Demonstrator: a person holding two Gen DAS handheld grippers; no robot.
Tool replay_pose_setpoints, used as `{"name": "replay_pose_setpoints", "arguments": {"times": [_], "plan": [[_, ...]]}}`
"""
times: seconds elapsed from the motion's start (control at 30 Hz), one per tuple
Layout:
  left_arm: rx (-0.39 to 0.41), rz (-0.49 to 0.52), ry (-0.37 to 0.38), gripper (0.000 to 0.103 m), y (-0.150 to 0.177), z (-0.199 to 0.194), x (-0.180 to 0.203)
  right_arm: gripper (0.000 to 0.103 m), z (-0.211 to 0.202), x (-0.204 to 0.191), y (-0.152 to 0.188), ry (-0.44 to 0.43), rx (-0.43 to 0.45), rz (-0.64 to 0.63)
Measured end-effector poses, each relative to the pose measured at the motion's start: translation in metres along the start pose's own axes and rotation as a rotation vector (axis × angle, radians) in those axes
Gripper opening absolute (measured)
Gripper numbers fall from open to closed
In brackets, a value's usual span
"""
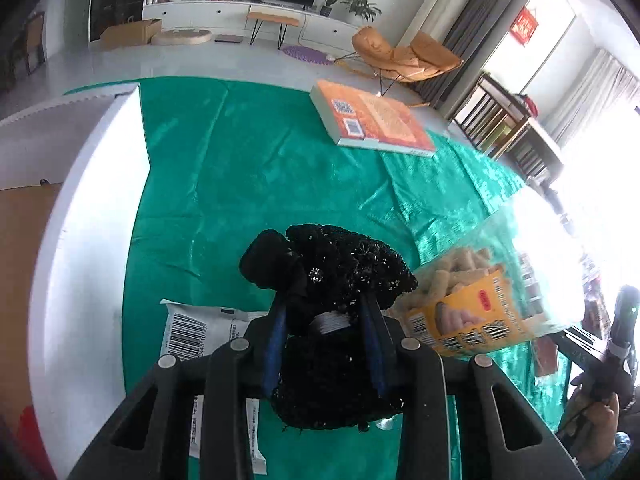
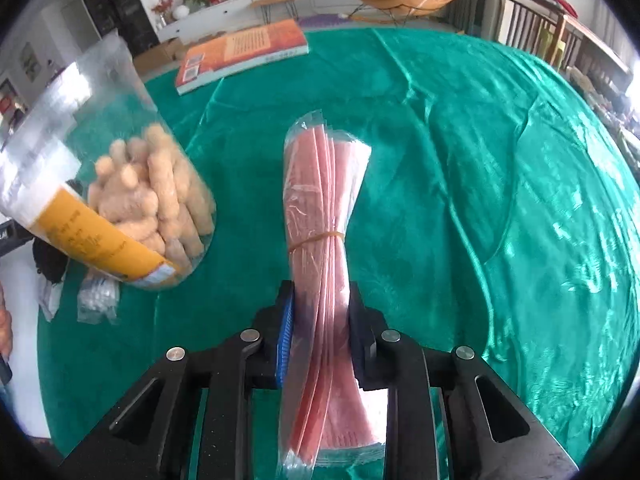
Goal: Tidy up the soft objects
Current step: 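Carry the black bundle and pink bag bundle over the white box and open both tools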
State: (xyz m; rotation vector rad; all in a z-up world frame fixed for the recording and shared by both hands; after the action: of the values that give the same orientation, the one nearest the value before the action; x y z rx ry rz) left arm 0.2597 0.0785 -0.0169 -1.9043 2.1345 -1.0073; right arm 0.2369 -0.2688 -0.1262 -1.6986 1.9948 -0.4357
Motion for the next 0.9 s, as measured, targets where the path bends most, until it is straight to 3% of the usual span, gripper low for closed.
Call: {"name": "replay_pose_setpoints", "arguments": {"times": [0.1,0.23,0.33,0.47,0.57,0.63,0.67,0.7,0.8,0.9], "plan": [[0.066,-0.007,0.072,0.034,-0.008,-0.045,0.003,0.026,-0.045,-0.002,-0.035,-0.011,0.106,0.028],[0.168,0.017,0.086,0.034,-0.007,-0.122,-0.006,0.026,-0.106,-0.047,-0.064,-0.079,0.194,-0.042],[0.223,0.003,0.034,0.035,0.007,-0.177,-0.036,0.026,-0.139,-0.112,-0.068,-0.216,0.204,-0.112],[0.242,-0.025,-0.131,0.035,0.040,-0.232,-0.089,0.026,-0.159,-0.227,-0.045,-0.478,0.140,-0.202],[0.226,-0.061,-0.281,0.054,0.070,-0.255,-0.131,0.029,-0.162,-0.314,-0.011,-0.668,0.054,-0.266],[0.232,-0.097,-0.354,0.096,0.087,-0.264,-0.156,0.047,-0.159,-0.359,0.012,-0.774,-0.008,-0.297],[0.247,-0.125,-0.382,0.100,0.094,-0.269,-0.166,0.075,-0.155,-0.378,0.024,-0.831,-0.045,-0.316],[0.264,-0.146,-0.390,0.100,0.101,-0.271,-0.172,0.079,-0.150,-0.390,0.033,-0.857,-0.073,-0.332],[0.288,-0.201,-0.377,0.100,0.114,-0.268,-0.182,0.079,-0.139,-0.388,0.054,-0.825,-0.075,-0.391],[0.298,-0.209,-0.290,0.100,0.122,-0.258,-0.168,0.079,-0.125,-0.349,0.066,-0.688,0.020,-0.434]]}}
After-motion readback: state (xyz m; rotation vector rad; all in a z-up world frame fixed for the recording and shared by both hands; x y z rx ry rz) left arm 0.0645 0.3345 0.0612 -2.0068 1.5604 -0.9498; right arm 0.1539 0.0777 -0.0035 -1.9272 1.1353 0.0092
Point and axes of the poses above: each gripper's, at about its wrist camera, not at the fingertips, and z roughly the way its jaws point, x to its right, y to its underside, the point moved 5 cm from there along z, roughly the way its jaws point, and after that the axes turned 3 degrees about z, right-handed, at the moved point
